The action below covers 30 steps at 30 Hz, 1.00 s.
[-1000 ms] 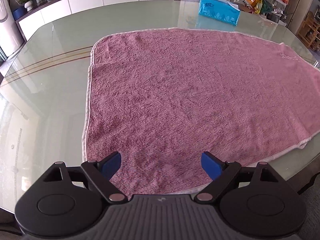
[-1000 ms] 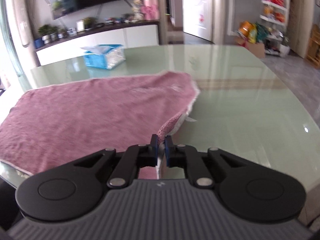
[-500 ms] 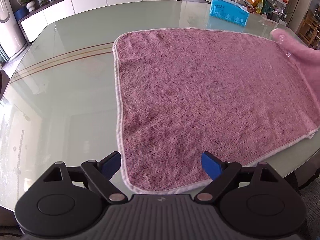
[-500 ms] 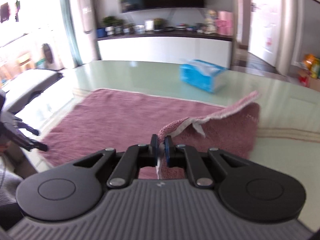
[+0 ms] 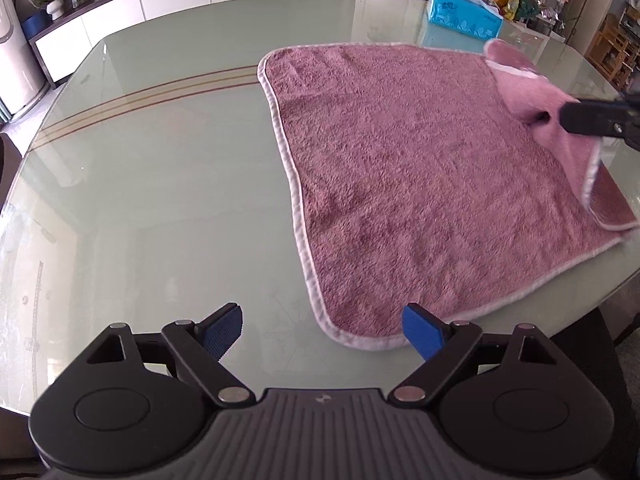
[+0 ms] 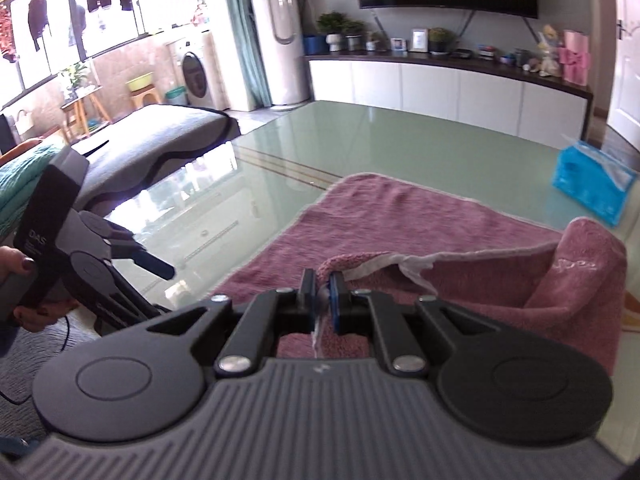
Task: Fold towel
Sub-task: 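Grasp the towel edge with the right gripper and fold it over toward the left gripper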
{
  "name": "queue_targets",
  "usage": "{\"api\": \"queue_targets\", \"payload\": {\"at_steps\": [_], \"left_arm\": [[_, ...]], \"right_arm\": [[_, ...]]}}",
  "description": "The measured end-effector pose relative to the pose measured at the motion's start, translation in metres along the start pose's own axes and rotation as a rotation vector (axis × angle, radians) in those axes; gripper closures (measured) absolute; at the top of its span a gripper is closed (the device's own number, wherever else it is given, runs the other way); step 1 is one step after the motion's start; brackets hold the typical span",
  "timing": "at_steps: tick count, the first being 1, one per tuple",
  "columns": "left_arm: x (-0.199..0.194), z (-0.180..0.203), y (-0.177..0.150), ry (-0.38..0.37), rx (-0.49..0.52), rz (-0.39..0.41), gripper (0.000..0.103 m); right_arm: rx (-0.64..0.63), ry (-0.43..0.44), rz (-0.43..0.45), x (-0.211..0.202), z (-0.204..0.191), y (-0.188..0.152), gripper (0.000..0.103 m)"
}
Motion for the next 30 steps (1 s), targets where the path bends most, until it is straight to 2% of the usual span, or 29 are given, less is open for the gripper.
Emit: {"api": "queue_targets", "payload": {"at_steps": [6,14,26,29,30], "left_arm": [[0.003,-0.009,-0.013,-0.033,0.028,-0.007,0.014],[0.003,-0.011,-0.018,-0.064,0.048,0.016,0.012],[0.003,-0.010,-0.019,-0.108,0.063,0.047,0.009],[0.002,-0.009,-0.018,-0.119,0.062,0.054,0.007],[0.002,-0.007,-0.018,-0.121,0.063,0.055,0.007]], "right_arm": [[-0.050,0.064,-0.032,0.028,-0.037,0.007,0.096],[-0.162,0.094,-0.154,0.069,-0.076,-0.010,0.095],[-0.199,0.127,-0.147,0.072,-0.092,0.001,0.095],[-0.209,0.146,-0.176,0.081,-0.099,0.000,0.091],[-0.207,0.147,-0.191,0.086,-0.100,-0.002,0.087]]}}
Point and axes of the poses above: each gripper's, at about its wrist camera, not at the fingertips, and x roughly the way its jaws point, z to its right, y to its top, the point moved 2 cm from there along x, roughly the way its jaws point, and after that the axes turned 2 degrees about y, right-handed, at the moved point
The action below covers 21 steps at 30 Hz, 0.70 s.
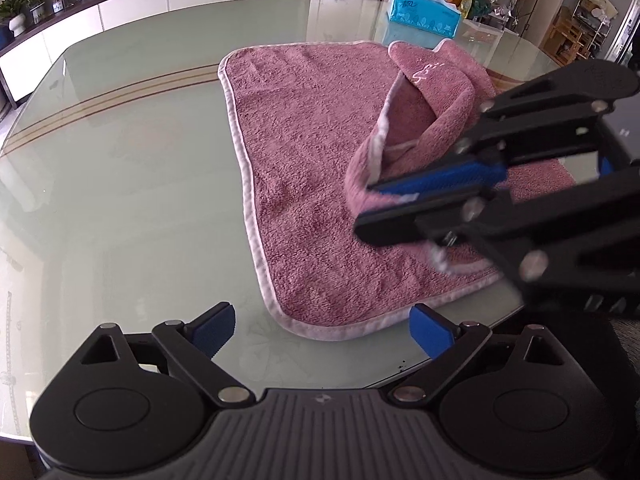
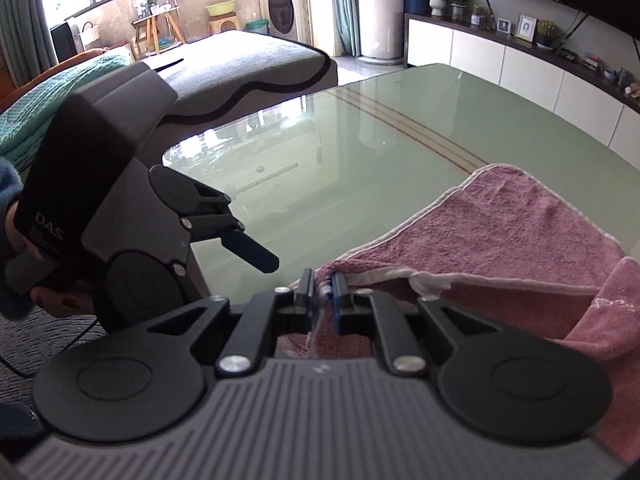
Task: Fold towel
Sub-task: 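Grasp the towel edge with the right gripper and fold it over toward the left gripper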
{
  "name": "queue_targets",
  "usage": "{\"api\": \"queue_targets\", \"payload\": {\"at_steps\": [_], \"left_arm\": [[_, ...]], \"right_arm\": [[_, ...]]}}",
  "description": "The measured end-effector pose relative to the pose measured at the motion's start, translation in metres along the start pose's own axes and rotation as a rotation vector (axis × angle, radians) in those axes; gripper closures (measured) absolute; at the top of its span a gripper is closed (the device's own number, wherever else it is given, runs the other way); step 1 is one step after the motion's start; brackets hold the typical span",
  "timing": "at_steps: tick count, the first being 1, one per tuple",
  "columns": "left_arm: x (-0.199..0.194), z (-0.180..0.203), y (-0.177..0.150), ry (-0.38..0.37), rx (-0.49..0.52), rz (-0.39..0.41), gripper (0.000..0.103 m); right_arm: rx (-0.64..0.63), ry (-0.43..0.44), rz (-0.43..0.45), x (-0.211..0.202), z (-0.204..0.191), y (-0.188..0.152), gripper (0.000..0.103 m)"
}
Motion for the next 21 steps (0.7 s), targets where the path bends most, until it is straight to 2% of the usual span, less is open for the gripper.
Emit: {"api": "queue_targets", "payload": {"at_steps": [3,10,12,17,19,21], "left_arm": [[-0.001,0.007,-0.004,0.046,0.045,-0.007,0.007],[-0.007,-0.003,-0.006,0.016,0.013,-0.010,0.007],[-0.009,-0.008,-0.005,0.012,-0.013,-0.008,0.007],[-0.014,-0.009,-0.001,-0.002,-0.028,0.014,0.007],[-0.016,-0.008,0.001,-0.002,-0.021,0.021,0.007],[-0.016,-0.007,0.004,-0.007,-0.021,0.024,0.007]], "right_arm": [[0.039,0.017,-0.042,0.017,0.001,-0.006,0.084],[0.186,0.093,-0.038,0.024,0.013,-0.010,0.063],[0.205,0.107,-0.013,0.020,0.013,-0.007,0.058],[0.213,0.131,0.036,0.007,0.009,0.001,0.057],[0.205,0.126,0.058,-0.001,0.008,0.002,0.050],[0.196,0.102,0.080,-0.009,0.010,0.001,0.047]]}}
Point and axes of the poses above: each gripper's, at about its wrist camera, not at the fingertips, and x roughly the way its jaws point, z to its right, y to its top, the point moved 2 cm from there along x, roughly the way its jaws point, and after that the axes turned 2 degrees about y, right-handed, at the moved point
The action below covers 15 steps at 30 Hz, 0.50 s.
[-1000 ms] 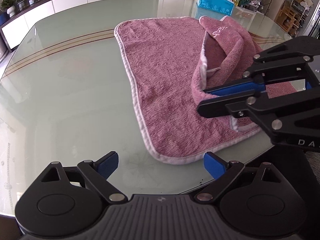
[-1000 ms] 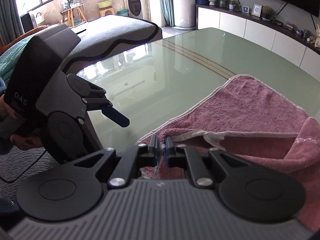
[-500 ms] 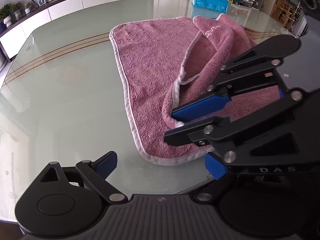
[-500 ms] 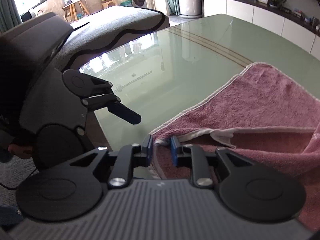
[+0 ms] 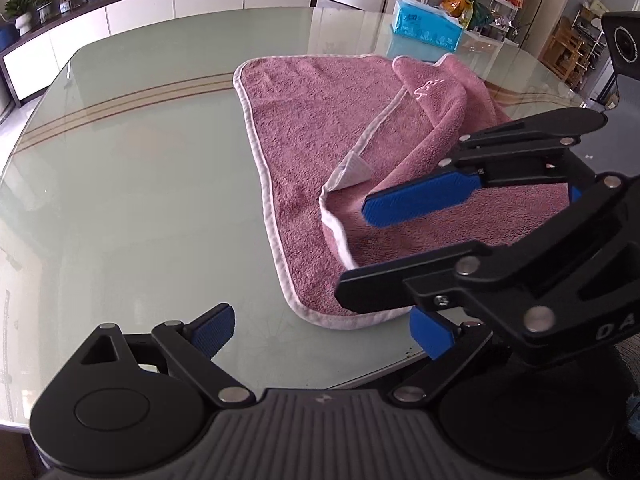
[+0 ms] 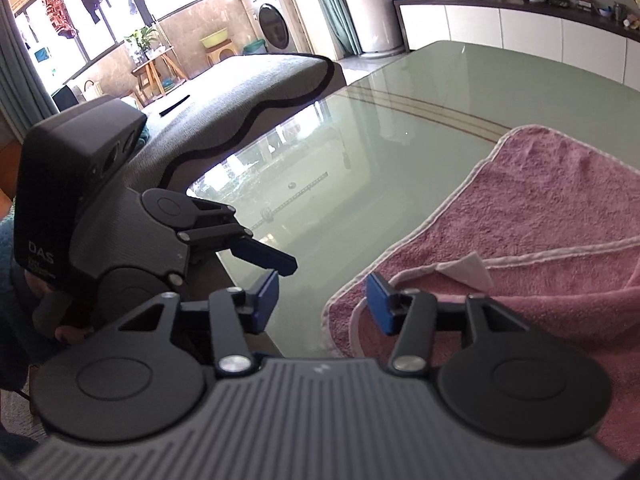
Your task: Fold towel
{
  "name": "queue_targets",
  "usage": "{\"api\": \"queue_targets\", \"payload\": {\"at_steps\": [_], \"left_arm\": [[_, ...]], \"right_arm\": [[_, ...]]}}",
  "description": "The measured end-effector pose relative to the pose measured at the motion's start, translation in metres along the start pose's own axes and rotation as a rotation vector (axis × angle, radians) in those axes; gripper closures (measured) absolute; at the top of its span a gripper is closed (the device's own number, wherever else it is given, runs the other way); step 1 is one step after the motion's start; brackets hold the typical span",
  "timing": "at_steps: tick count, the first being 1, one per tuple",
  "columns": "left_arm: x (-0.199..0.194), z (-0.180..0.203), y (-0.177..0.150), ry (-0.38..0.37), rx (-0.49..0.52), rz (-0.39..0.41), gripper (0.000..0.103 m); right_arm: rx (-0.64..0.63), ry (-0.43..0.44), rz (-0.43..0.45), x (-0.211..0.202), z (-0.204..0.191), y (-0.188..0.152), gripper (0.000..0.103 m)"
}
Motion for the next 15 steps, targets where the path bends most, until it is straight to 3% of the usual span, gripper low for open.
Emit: {"api": "queue_targets", "payload": {"at_steps": [5,7,8,13,15], "left_arm": [[-0.004,-0.001,0.006,-0.036,-0.034,0.016,0.013],[-0.001,-0.002,0.012,-0.056,-0.047,0.019,0.019],[0.001,-0.001,0.015,-0.069,-0.055,0.014,0.023],[0.012,0.004,0.029,-0.079,-0.067,-0.019,0.041],[0.017,0.006,0.034,-0.074,-0.071,-0.038,0.050]], "right_arm": [[-0.064,-0.220,0.044,-0.031,0.017,-0.010,0.056],[-0.060,-0.296,0.025,-0.047,0.031,-0.024,0.071],[-0.048,-0.313,0.015,-0.053,0.037,-0.032,0.074],[0.110,-0.435,-0.041,-0.099,0.084,-0.087,0.074],[0.179,-0.446,-0.030,-0.114,0.096,-0.105,0.074]]}}
Point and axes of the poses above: each gripper's, at about its wrist camera, not at the fingertips, and x roughly the way its jaws point, z to its right, y to its top, the point moved 2 cm from there along x, roughly the way its jaws point, and after that the axes turned 2 degrees about y, right-handed, at the moved point
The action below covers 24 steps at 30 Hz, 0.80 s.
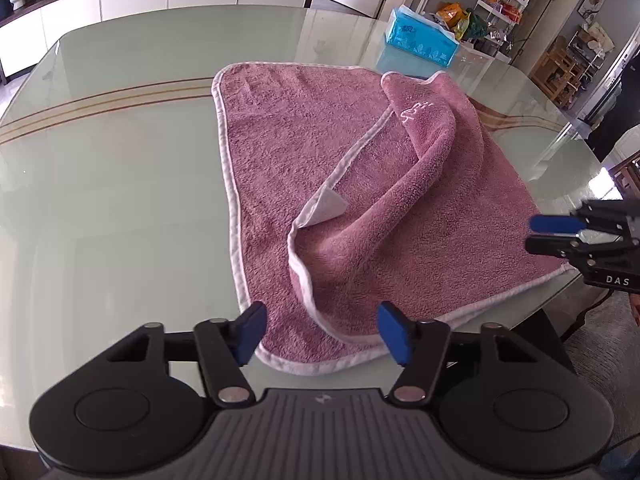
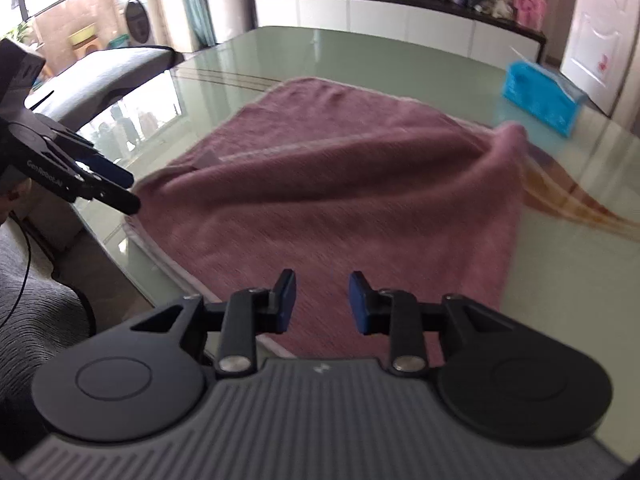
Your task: Fold towel
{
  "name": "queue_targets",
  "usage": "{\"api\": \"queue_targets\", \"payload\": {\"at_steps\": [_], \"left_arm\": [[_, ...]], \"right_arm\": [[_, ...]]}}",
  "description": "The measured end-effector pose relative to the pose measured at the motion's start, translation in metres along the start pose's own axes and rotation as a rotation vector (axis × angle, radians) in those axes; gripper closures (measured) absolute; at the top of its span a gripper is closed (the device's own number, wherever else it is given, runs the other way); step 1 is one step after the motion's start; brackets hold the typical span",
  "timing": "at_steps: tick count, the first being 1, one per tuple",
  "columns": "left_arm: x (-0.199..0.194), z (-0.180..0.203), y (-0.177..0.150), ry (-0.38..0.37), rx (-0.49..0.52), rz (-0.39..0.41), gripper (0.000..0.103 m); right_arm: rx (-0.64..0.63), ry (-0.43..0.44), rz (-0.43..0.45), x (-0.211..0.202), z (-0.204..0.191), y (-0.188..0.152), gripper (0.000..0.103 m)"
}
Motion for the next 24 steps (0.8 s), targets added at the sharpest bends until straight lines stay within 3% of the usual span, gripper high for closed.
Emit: {"api": "queue_targets", "payload": {"at_steps": [4,6,9,24], "left_arm": [[0.010,0.000,0.003,0.010,-0.028,-0.044,0.069],[0.011,0.000,0.005,0.001,-0.052,-0.046,0.086],[0.012,0.001,0.009,0.011,-0.058,-0.035,0.091],[0.014,-0.002,0.009,-0.010,-0.128,-0.056,0.092]], "right_arm": [[0.074,-0.023,-0.012,-0.010,0.026,-0.023,0.074],[0.067,-0.035,-0.023,-0.012,0.028,-0.028,0.074],[0.063,-0.040,-0.034,-0.013,0.032,-0.037,0.074],[0.081,-0.029,-0.033,-0.018,0.036,-0.043,0.069]]}}
Point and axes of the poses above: each gripper's, at about its wrist camera, not at the fingertips, and x roughly the way its jaws point, z to its right, y to its top, the point moved 2 cm from there along x, roughly the way its jaws point, and after that the axes turned 2 degrees about y, right-handed, at the moved point
